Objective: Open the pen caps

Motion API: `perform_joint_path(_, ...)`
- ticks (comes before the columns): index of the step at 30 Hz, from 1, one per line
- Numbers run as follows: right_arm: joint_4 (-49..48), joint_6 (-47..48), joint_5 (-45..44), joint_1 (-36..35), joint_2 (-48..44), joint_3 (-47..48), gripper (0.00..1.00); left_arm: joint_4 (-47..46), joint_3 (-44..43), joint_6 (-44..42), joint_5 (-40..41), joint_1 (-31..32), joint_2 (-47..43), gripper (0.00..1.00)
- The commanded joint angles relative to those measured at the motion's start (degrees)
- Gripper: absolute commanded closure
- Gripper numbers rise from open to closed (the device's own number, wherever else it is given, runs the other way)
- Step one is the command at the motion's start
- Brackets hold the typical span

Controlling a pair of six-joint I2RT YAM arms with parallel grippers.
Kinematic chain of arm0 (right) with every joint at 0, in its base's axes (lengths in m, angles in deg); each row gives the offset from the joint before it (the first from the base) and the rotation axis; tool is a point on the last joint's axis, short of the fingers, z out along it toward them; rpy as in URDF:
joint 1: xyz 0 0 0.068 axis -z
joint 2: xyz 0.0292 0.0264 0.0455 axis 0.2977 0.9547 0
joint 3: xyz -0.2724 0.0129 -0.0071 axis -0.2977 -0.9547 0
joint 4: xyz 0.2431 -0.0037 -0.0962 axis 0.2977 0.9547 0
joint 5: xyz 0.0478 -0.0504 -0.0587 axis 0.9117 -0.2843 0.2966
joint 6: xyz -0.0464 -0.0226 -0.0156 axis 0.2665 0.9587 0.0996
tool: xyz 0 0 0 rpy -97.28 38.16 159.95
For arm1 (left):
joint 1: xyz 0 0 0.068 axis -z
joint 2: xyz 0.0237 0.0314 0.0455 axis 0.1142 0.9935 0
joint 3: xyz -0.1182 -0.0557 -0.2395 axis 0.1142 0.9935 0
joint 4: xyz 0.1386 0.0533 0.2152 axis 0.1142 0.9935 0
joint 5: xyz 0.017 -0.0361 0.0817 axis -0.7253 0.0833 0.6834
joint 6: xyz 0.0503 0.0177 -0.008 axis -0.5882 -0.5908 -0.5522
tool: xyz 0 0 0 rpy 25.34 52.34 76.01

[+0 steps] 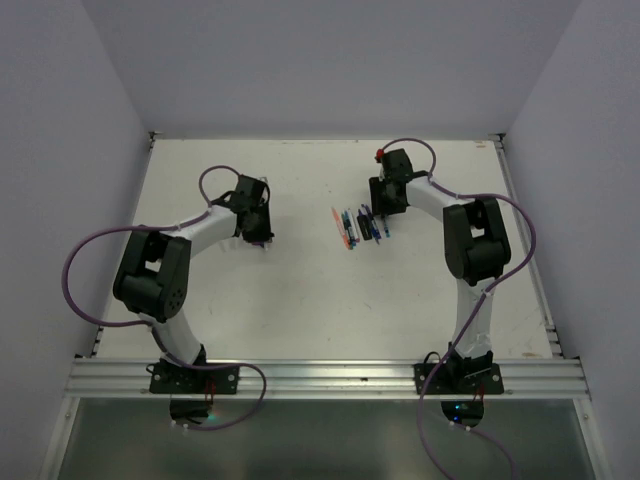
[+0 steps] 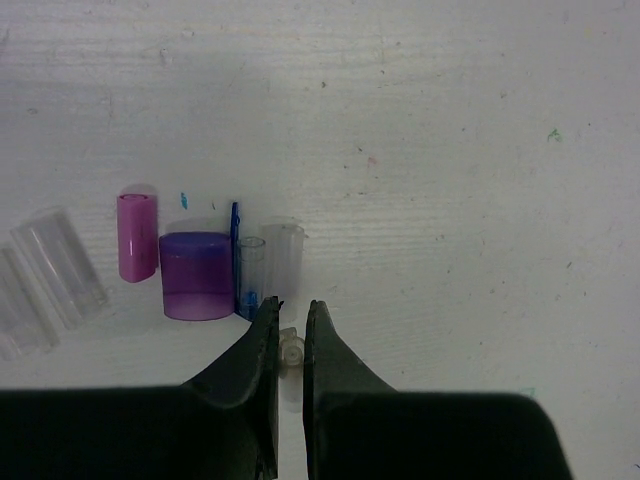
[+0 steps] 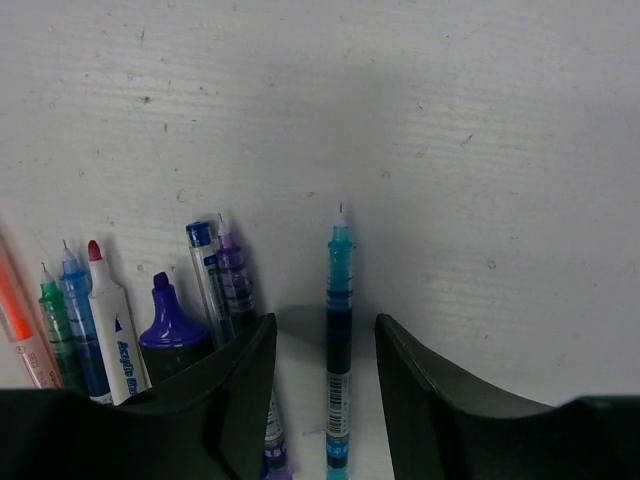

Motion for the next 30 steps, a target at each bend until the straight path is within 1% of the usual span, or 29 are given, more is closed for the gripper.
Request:
perform_joint_path(1,-0.7,-0.4,-0.4,0.1,-1.0,2.0,0.52,0.9,-3.2,-1.3,3.1,0.9,0.7,1.00)
perform_joint_path(4,-1.1,-0.6,0.1,0.0,-2.6,1.7,0.50,1.2,-4.6,-1.4,2.9,1.2,1.6,1.00)
perform_joint_path(8,-1.3,-0.7,0.2,0.1,-5.3,0.1,0.49,1.3,-6.5,-1.3,2.8,1.6,3.3,0.95)
perform_joint_path(20,-3.4,-0.8,1.3,0.1,-12.1,-5.7,0.50,0.3,-7.5,-1.1,2.1,2.0,6.5,0.92)
perform_joint_path(24,-3.9,-1.1,1.7,0.0,-13.4,-7.2,0.50,0.3,-7.5,-0.9,2.7,2.1,6.9,0.85)
perform_joint_path(29,-4.2,-1.5,2.0,0.0,-14.9,-8.6,0.50,0.5,-7.3,-1.0,3.2,2.1,7.4,0.80)
perform_joint_path(30,-4.2,-1.5,1.9,0.0,-15.1,-8.7,0.50,0.5,-7.3,-1.0,3.3,2.1,7.5,0.77)
